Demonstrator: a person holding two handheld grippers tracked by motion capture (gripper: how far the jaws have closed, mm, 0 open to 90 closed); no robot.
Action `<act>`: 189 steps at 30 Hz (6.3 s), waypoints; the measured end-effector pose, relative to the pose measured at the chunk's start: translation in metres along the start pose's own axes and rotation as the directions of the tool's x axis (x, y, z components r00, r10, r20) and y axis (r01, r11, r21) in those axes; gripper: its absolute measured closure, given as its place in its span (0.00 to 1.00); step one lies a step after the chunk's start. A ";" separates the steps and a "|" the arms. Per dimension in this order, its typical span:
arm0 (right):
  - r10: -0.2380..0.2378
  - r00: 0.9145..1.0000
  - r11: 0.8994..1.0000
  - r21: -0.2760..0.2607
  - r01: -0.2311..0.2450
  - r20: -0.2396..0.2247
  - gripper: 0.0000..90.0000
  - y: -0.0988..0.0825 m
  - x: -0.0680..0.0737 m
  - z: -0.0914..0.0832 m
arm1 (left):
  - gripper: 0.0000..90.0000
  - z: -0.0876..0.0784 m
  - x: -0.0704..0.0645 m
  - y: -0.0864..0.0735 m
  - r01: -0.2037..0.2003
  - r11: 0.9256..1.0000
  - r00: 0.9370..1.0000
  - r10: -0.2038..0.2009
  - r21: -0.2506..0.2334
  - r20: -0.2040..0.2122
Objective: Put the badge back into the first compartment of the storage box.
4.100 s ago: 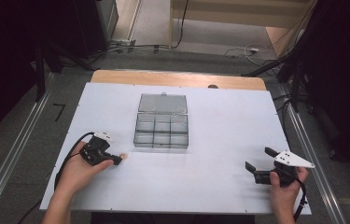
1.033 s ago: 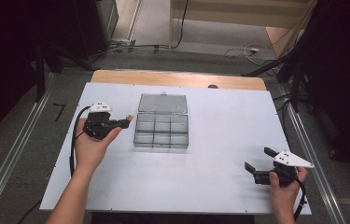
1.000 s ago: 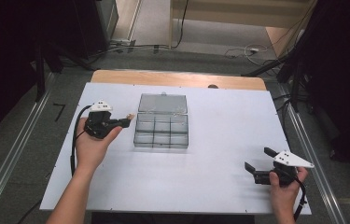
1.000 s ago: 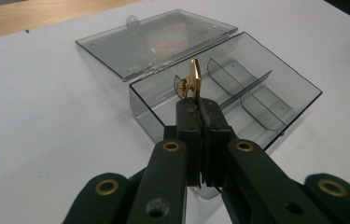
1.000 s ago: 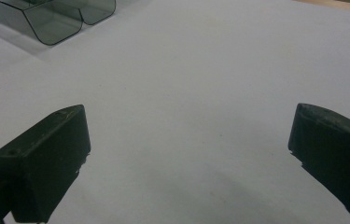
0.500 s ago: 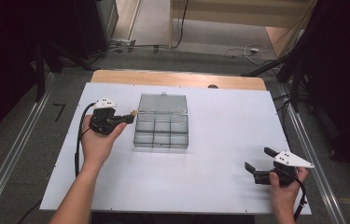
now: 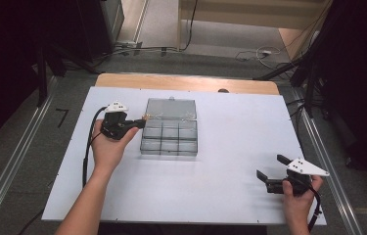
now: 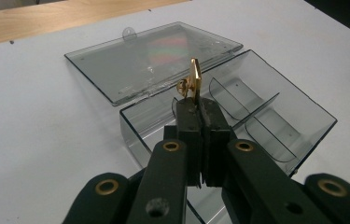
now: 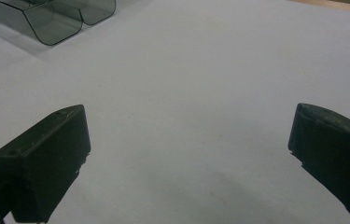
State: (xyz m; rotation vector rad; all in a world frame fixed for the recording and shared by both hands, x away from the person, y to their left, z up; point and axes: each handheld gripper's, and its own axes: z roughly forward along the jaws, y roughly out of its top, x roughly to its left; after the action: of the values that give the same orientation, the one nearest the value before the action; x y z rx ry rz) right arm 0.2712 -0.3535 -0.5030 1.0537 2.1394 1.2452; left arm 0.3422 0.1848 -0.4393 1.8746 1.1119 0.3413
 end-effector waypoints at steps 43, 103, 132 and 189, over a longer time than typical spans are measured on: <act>-0.002 1.000 1.000 0.001 0.002 -0.001 0.00 0.000 0.000 0.000 | 0.99 0.050 -0.003 -0.013 0.006 0.988 1.000 -0.010 0.157 0.028; -0.003 1.000 1.000 0.004 0.003 0.002 0.00 0.000 0.001 0.001 | 0.12 0.005 -0.016 -0.023 0.052 0.998 0.992 -0.049 -0.026 0.119; -0.002 1.000 1.000 0.008 0.002 0.005 0.00 0.000 0.001 0.000 | 0.00 -0.024 -0.025 -0.049 0.054 0.989 0.995 -0.041 -0.135 0.095; 0.009 1.000 1.000 0.002 -0.009 0.011 0.00 0.000 0.001 -0.001 | 0.00 -0.101 0.021 -0.148 0.031 0.971 0.991 -0.062 -0.238 -0.122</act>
State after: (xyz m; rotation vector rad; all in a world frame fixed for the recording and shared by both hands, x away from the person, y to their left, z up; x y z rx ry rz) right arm 0.2704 -0.3535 -0.5031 1.0698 2.1304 1.2382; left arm 0.2092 0.2865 -0.5065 1.6324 1.1457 0.5497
